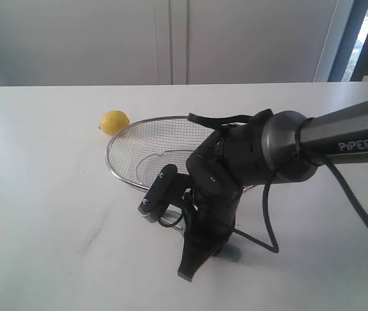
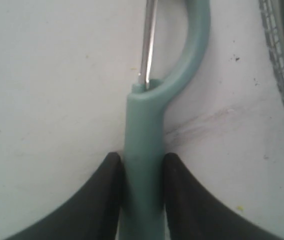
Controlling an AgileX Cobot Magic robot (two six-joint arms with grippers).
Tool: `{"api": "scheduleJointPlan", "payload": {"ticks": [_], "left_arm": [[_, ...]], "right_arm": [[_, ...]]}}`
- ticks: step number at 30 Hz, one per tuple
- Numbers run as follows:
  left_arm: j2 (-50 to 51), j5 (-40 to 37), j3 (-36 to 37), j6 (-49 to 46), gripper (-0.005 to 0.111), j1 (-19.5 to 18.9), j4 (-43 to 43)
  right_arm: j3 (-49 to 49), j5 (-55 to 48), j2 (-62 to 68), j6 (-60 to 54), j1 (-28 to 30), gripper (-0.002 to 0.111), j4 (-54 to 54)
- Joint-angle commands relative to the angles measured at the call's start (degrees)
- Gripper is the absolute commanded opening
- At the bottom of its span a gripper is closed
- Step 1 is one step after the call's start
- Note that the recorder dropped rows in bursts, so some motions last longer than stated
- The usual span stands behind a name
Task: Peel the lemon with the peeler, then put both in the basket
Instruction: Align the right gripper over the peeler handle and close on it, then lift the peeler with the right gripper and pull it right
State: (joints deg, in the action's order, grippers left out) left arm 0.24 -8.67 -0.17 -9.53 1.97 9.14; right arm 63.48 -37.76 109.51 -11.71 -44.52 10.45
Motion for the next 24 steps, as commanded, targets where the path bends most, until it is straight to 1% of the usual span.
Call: {"api": "scheduleJointPlan", "payload": {"ticks": [1,2,8,13,18,24], "left_arm": [[-0.2,0.1,0.2,0.4,0.000,0.0,0.6],[-0.2,0.1,0.2,0.4,0.000,0.0,0.6],[-0.2,0.1,0.2,0.4,0.000,0.0,0.6],[-0.2,0.1,0.2,0.4,0.000,0.0,0.6],[-0.2,0.1,0.2,0.4,0.000,0.0,0.6],[-0.2,0.1,0.2,0.4,0.000,0.0,0.6]], "right_arm": [[-0.2,-2.1,0.0,1.7,0.0,0.004,-3.4],[-0.1,-2.4,-0.1,1.8,0.0,0.000,-4.1],[-0.1,-3.1,-3.5,1.7,0.0,0.000,-8.4],[-0.1,-5.0,-9.2,1.7,0.0,0.000,-12.2],[-0.1,-8.3,-15.2,1.7,0.0,0.000,-14.6],[-0.1,-14.5,-23.4,1.7,0.0,0.000,-15.0]]}}
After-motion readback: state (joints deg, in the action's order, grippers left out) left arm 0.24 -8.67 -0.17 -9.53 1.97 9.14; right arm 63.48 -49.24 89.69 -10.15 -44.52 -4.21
